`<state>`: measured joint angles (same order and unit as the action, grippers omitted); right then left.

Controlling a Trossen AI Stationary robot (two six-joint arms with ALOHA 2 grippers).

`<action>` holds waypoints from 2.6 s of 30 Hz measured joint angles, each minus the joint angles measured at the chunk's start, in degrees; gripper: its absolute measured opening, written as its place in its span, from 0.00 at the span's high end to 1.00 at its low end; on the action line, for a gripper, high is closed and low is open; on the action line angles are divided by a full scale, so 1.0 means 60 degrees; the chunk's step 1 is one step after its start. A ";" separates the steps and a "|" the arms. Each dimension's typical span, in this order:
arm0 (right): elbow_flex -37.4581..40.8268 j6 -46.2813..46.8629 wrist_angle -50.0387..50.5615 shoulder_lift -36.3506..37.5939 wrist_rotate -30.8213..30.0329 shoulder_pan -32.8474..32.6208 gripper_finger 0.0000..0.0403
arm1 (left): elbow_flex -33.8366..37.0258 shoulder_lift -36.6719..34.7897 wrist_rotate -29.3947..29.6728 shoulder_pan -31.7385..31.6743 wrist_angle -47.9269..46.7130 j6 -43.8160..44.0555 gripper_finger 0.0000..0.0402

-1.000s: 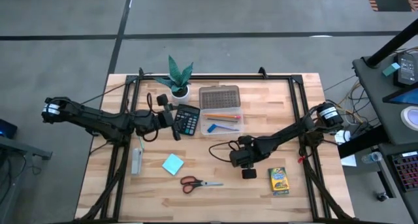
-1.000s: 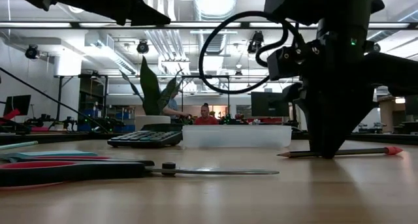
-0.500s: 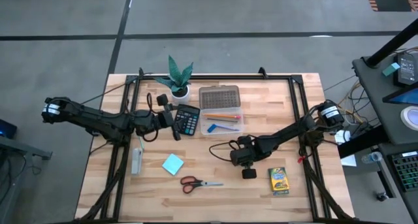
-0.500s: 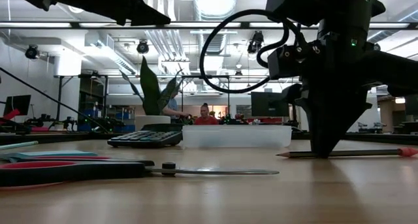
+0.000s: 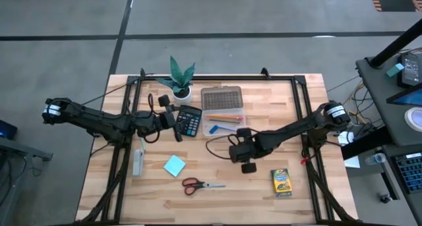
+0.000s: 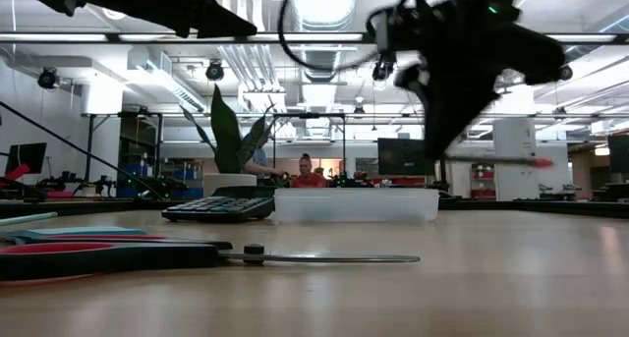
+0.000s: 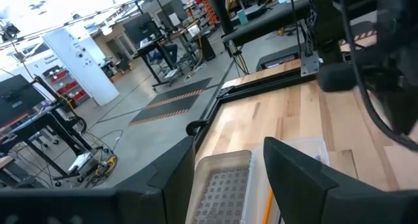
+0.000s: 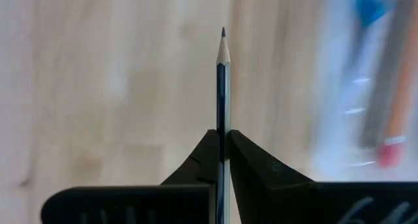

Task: Pack school essentials
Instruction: Put the black and orange pencil into the supplies box, then put the blue sticky note into the supplies box

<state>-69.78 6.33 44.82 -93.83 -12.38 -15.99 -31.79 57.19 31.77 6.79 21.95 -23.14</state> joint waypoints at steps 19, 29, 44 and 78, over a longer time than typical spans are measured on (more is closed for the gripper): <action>-0.0749 -0.3034 -0.3629 -0.0063 -0.1399 0.2833 0.97 | 0.0000 0.0000 0.0000 0.0000 0.0004 -0.0022 0.59; -0.0742 -0.3325 -0.3821 -0.0988 -0.1413 0.3074 0.97 | -0.0005 0.0000 0.0000 -0.0004 0.0003 -0.0040 0.59; -0.0759 -0.3280 -0.4029 -0.1651 -0.1166 0.3237 0.72 | -0.0011 0.0004 0.0001 -0.0004 0.0008 -0.0044 0.59; 0.3478 -0.1893 -0.7606 0.2495 -0.1162 0.0930 0.77 | -0.0011 0.0018 0.0000 -0.0004 0.0059 0.0183 0.59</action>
<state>-48.92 -5.03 -0.81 -78.86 -19.36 -10.41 -31.86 57.30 31.77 6.76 22.31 -22.04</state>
